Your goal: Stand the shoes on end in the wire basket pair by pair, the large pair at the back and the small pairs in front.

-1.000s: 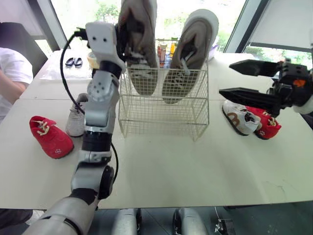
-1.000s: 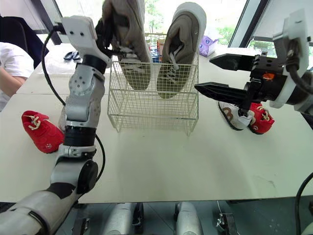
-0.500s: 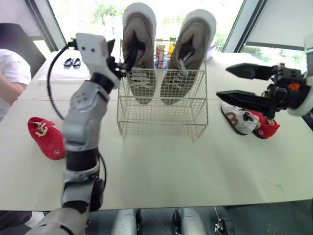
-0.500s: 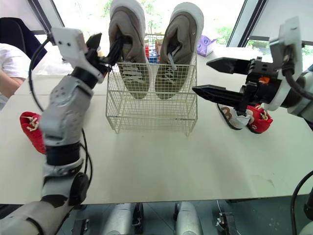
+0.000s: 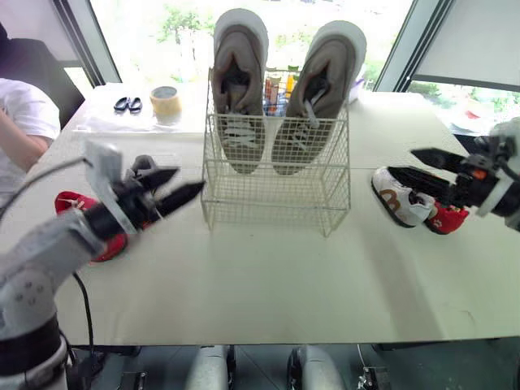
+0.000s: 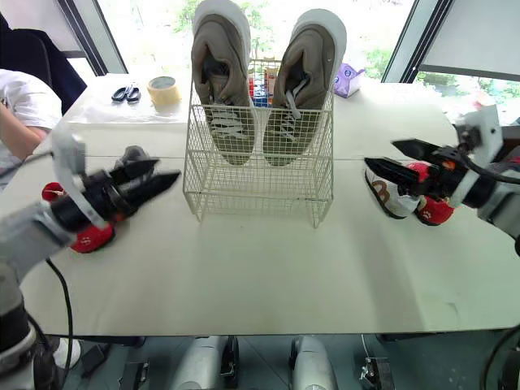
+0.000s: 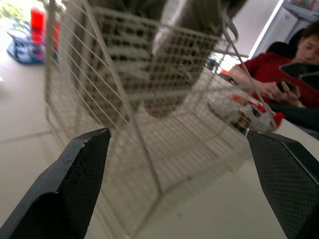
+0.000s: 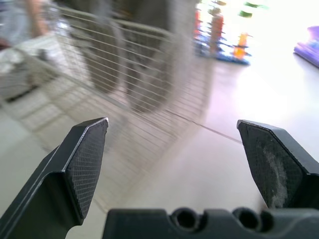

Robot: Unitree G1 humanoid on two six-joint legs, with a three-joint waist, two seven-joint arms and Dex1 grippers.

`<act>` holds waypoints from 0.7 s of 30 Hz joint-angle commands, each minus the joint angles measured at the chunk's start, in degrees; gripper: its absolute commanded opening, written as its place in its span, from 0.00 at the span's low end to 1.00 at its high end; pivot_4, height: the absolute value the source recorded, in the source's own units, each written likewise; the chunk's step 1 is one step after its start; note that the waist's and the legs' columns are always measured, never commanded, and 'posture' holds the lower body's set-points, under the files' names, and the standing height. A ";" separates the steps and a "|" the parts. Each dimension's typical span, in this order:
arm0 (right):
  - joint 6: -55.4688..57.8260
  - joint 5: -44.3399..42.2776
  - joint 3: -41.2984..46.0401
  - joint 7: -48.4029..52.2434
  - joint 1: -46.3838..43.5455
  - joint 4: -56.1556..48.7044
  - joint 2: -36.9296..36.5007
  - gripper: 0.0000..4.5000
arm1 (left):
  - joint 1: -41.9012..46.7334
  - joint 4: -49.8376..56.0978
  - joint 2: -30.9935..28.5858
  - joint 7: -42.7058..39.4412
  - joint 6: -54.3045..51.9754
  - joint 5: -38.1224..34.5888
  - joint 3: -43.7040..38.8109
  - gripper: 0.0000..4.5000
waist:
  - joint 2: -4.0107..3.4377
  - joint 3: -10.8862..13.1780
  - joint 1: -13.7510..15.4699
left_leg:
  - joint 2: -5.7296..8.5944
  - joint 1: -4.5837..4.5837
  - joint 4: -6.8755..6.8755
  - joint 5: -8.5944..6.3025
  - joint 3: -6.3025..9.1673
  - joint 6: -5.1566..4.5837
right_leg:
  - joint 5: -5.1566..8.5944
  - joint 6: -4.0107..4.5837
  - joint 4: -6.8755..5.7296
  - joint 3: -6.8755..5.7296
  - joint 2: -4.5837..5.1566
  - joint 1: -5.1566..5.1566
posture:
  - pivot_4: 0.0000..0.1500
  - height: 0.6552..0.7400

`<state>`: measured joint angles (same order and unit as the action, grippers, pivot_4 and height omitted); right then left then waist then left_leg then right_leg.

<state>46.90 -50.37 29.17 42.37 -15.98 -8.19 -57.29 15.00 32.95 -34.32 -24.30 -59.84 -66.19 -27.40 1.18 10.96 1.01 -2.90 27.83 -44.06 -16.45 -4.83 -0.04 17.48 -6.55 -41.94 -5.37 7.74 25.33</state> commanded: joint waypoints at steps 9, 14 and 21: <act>-8.05 10.01 7.63 -1.34 12.45 4.82 4.69 1.00 | -10.57 13.62 -0.61 5.74 4.27 -10.15 11.60 1.00 | -0.86 -0.47 -0.28 | 0.01 -0.44 0.11 -0.12 -0.02 -0.18 | 0.03 0.05 -0.04 0.13 -0.05 -0.23 | 1.00 0.15; -10.37 12.48 4.91 -0.71 15.41 6.58 7.91 1.00 | -13.01 15.16 -1.16 3.79 6.58 -6.29 17.67 1.00 | -0.95 -0.53 -0.18 | 0.04 -0.40 0.07 -0.14 -0.05 -0.21 | 0.09 0.13 -0.01 0.16 -0.05 -0.20 | 1.00 0.15; -15.24 16.73 0.70 -1.80 11.44 12.11 11.74 1.00 | -13.13 13.96 -2.96 1.35 8.97 -2.63 20.11 1.00 | -1.28 -0.72 -0.31 | 0.03 -0.42 0.10 -0.22 -0.08 -0.34 | 0.14 0.24 -0.01 0.23 -0.08 -0.14 | 1.00 0.15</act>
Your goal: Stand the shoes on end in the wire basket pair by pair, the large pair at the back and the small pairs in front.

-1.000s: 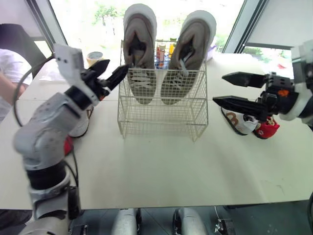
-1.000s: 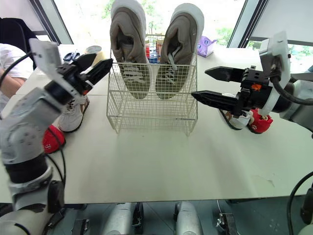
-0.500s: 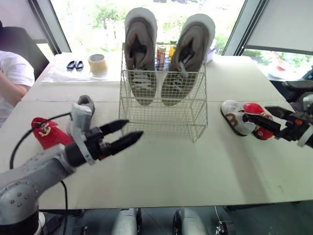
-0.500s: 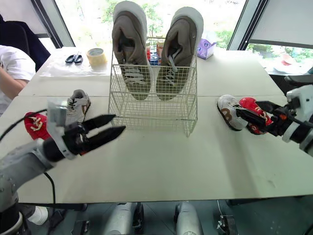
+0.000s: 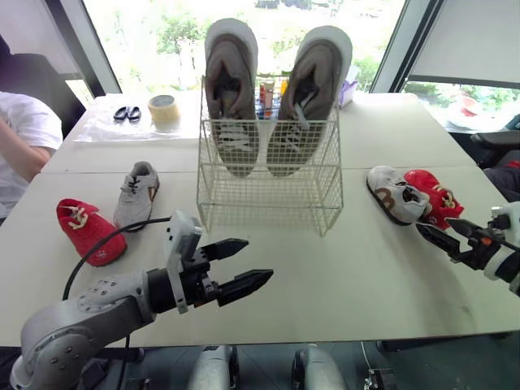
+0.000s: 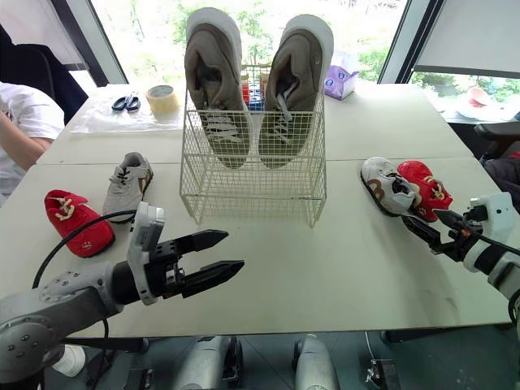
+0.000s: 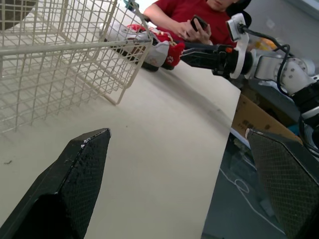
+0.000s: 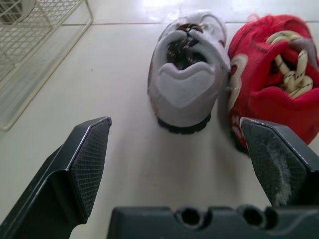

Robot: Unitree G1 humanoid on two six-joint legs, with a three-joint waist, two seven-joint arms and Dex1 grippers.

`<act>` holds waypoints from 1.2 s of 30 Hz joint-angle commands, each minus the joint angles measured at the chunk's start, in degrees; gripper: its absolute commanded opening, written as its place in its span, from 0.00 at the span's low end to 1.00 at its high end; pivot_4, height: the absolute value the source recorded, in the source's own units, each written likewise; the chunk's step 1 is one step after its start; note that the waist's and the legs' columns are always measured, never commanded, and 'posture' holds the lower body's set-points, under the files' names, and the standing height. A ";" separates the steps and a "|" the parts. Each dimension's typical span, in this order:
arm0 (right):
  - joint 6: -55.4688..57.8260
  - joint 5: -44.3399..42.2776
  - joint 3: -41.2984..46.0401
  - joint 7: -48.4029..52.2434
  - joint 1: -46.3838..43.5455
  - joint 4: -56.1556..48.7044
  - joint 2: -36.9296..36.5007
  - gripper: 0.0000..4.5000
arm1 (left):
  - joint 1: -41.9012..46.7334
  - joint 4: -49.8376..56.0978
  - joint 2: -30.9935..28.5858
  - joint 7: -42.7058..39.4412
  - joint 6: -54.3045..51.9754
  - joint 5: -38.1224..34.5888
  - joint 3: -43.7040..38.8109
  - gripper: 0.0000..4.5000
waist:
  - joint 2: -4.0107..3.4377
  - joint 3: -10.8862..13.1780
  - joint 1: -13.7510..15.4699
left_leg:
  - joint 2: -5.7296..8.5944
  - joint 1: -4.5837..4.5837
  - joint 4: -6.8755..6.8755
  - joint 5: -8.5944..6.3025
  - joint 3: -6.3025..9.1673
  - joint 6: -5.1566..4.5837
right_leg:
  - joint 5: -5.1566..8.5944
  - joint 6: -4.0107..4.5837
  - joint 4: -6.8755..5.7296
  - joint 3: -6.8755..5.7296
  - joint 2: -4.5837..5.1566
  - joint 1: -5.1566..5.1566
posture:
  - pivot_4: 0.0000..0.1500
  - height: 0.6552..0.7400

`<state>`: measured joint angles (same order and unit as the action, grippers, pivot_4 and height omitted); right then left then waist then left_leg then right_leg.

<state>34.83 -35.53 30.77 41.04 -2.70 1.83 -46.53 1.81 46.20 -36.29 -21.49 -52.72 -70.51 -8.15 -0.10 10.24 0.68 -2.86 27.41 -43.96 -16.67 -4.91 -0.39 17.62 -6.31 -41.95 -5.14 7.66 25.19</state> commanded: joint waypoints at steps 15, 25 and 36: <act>-15.50 8.84 -6.79 -2.82 -14.98 21.15 8.88 1.00 | 1.85 -1.74 -1.52 -1.77 4.69 9.25 2.82 1.00 | 0.00 0.00 -0.04 | 0.01 0.04 0.00 0.04 -0.02 0.07 | 0.00 -0.01 0.00 0.00 0.00 0.04 | 1.00 0.15; -24.80 12.57 -9.65 -1.83 -21.67 33.30 12.50 0.47 | 2.09 -2.55 -1.81 -2.68 4.37 11.41 2.74 1.00 | -0.01 0.01 -0.16 | 0.01 0.05 0.00 0.10 -0.03 0.18 | -0.02 -0.05 -0.01 0.00 0.00 0.05 | 1.00 0.15; -21.39 7.82 -1.81 -7.04 -26.59 7.82 1.76 0.23 | 21.98 -17.20 -14.29 -0.77 2.58 -26.71 -13.46 1.00 | -0.68 0.39 -0.02 | -0.01 0.19 -0.06 0.15 -0.04 0.26 | -0.05 -0.08 -0.12 0.08 0.06 0.24 | 1.00 0.15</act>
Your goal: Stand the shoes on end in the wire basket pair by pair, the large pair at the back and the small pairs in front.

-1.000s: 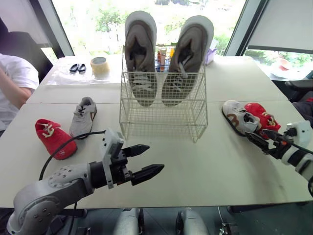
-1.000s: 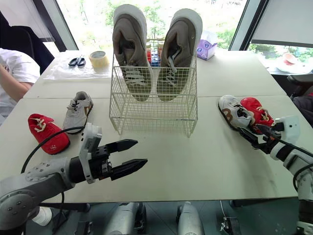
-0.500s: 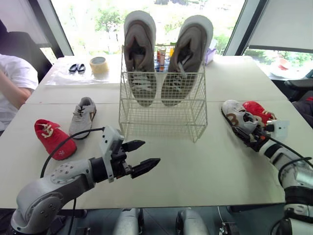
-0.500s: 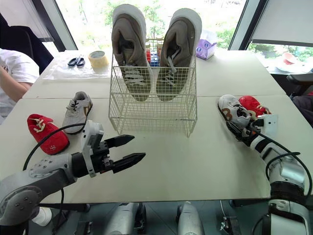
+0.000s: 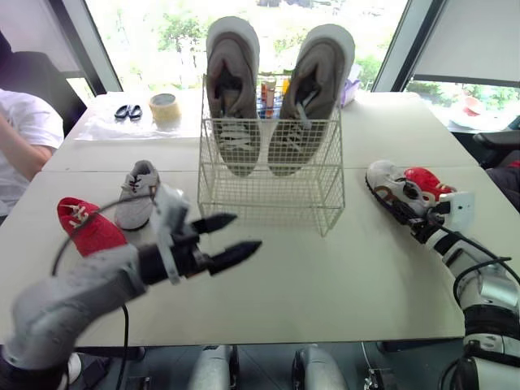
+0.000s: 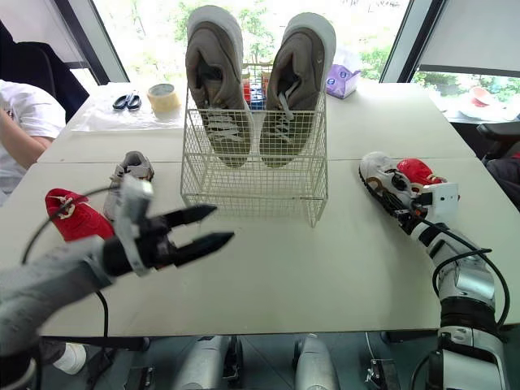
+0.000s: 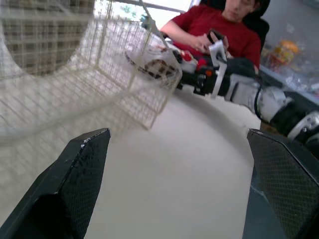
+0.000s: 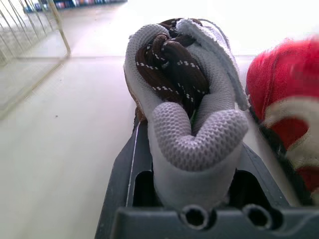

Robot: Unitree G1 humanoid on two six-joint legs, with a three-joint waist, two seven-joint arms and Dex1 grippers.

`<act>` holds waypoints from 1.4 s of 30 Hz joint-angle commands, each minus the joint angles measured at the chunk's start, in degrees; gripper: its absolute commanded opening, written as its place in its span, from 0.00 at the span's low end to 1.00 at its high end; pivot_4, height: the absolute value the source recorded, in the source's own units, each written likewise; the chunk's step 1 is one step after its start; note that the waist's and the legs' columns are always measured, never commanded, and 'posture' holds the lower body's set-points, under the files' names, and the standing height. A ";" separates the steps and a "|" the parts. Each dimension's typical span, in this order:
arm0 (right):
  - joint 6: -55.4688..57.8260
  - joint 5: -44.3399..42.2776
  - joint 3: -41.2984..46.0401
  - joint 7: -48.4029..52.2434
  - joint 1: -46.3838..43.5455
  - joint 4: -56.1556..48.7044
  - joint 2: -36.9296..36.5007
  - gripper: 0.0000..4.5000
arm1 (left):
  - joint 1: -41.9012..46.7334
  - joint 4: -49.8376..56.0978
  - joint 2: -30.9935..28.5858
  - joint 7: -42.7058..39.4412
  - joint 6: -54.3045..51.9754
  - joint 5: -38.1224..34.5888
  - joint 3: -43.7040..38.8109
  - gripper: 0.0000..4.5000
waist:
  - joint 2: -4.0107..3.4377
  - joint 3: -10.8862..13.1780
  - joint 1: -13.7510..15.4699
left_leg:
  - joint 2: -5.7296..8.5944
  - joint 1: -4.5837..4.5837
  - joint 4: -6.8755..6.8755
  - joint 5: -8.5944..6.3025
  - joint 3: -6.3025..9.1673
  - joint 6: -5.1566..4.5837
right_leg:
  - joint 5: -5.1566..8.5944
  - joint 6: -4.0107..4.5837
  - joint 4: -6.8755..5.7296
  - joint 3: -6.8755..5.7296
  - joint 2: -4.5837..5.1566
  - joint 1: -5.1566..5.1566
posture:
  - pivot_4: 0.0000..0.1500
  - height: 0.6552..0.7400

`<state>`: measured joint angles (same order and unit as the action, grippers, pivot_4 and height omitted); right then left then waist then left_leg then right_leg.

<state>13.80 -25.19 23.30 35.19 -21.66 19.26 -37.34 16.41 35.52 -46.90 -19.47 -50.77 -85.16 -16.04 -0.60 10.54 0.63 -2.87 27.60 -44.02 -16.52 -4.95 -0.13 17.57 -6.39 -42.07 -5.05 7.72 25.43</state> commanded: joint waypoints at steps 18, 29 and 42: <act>6.64 -8.94 -13.62 17.74 -37.58 -32.66 -20.03 0.23 | 57.62 -55.20 0.06 -35.41 -6.39 12.38 3.95 1.00 | 0.78 0.44 -1.46 | 0.04 -0.03 0.66 0.16 -0.31 0.26 | 0.16 -0.09 0.08 -0.10 -0.08 0.22 | 1.00 0.15; 3.68 -6.80 -19.83 23.90 -42.14 -30.21 -12.03 0.23 | 58.33 -53.32 7.06 -36.32 -10.18 16.75 4.10 1.00 | 0.87 0.47 -1.38 | 0.05 -0.12 0.70 0.17 -0.31 0.28 | 0.15 -0.10 0.13 -0.09 -0.05 0.13 | 1.00 0.15; 1.87 -3.29 -21.15 25.64 -40.37 -27.58 -7.47 0.23 | 59.54 -58.24 7.97 -46.95 -11.73 26.58 7.49 0.09 | 0.87 0.48 -1.37 | 0.05 -0.11 0.72 0.17 -0.34 0.29 | 0.15 -0.10 0.12 -0.09 -0.06 0.16 | 1.00 0.15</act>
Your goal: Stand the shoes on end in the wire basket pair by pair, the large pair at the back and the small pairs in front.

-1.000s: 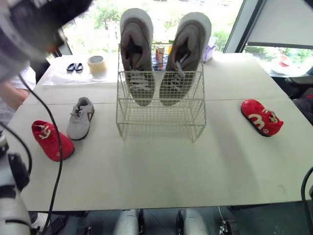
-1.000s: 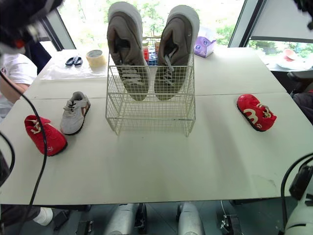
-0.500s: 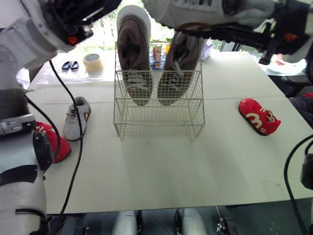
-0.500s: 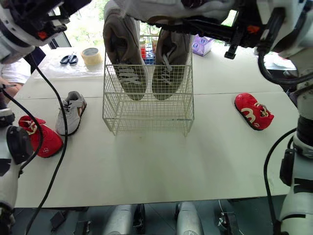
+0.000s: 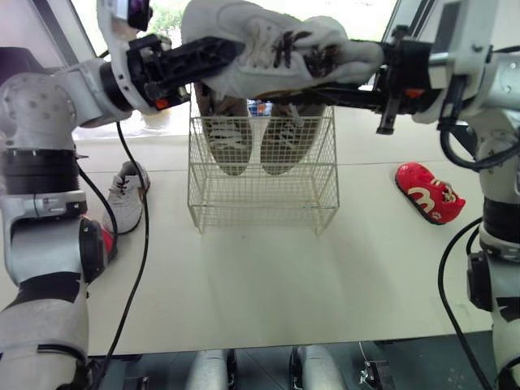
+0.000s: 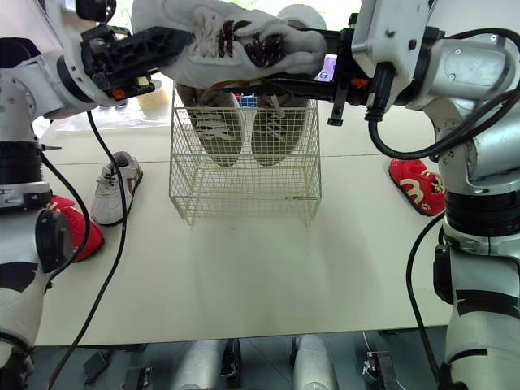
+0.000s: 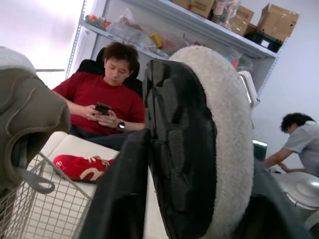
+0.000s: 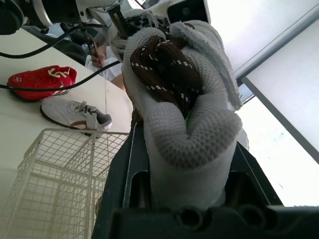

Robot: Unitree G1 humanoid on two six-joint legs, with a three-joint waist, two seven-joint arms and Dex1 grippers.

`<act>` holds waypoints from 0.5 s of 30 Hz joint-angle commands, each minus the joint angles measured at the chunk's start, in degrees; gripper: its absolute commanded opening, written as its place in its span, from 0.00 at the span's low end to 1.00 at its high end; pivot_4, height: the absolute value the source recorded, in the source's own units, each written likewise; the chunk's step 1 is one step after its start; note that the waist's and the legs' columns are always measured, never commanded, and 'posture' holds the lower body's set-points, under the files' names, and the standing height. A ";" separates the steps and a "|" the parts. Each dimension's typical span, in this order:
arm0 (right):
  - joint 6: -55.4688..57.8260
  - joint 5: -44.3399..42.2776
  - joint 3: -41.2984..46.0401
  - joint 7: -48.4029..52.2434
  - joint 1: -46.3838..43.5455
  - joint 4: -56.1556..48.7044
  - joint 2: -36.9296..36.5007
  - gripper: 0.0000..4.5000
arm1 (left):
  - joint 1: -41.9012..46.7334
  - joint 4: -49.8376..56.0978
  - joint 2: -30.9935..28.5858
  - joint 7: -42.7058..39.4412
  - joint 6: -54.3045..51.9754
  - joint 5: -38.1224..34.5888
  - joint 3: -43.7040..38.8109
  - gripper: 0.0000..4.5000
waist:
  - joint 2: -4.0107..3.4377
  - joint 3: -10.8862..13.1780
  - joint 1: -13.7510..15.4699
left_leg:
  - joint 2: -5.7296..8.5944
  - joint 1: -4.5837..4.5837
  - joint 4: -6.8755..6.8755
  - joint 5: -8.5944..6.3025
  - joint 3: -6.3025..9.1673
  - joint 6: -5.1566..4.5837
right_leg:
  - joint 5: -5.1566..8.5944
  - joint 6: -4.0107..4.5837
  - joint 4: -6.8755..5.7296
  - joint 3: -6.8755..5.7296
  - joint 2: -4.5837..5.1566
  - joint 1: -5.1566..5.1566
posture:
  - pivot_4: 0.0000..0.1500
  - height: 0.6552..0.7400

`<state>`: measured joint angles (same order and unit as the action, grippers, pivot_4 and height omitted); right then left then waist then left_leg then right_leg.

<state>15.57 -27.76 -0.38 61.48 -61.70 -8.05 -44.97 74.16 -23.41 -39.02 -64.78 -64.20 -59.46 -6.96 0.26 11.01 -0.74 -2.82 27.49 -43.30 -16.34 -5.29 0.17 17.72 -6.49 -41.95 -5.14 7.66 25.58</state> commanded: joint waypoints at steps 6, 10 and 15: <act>15.82 -17.27 19.14 -17.70 10.62 -2.37 5.28 0.83 | -5.71 10.09 8.65 15.21 4.94 -7.76 -16.29 0.06 | 0.12 -0.06 0.25 | -0.04 -0.01 -0.01 0.00 0.07 0.00 | 0.00 0.00 0.03 -0.02 0.03 -0.08 | 1.00 0.15; 21.21 -39.31 28.01 -36.59 17.25 -8.36 17.23 0.99 | -12.86 23.46 17.71 30.49 7.55 -17.26 -22.05 0.06 | 0.17 -0.06 0.10 | -0.14 -0.07 -0.08 0.02 0.42 0.02 | -0.02 0.01 -0.03 -0.04 0.14 -0.21 | 1.00 0.15; 19.19 -50.88 24.49 -49.49 19.64 -14.54 31.19 0.99 | -16.12 32.29 28.81 45.07 17.60 -21.07 -22.64 0.06 | 0.14 -0.05 0.07 | -0.02 -0.05 -0.12 0.07 0.43 0.10 | -0.02 0.02 -0.14 -0.02 0.09 -0.14 | 1.00 0.15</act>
<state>36.28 -75.13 25.33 14.97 -40.91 -19.03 -15.05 58.01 5.61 -11.13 -23.41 -51.05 -79.03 -28.43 0.40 10.96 -0.67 -2.83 27.42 -43.41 -16.28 -4.87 0.26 17.70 -6.47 -42.09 -5.15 7.75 25.43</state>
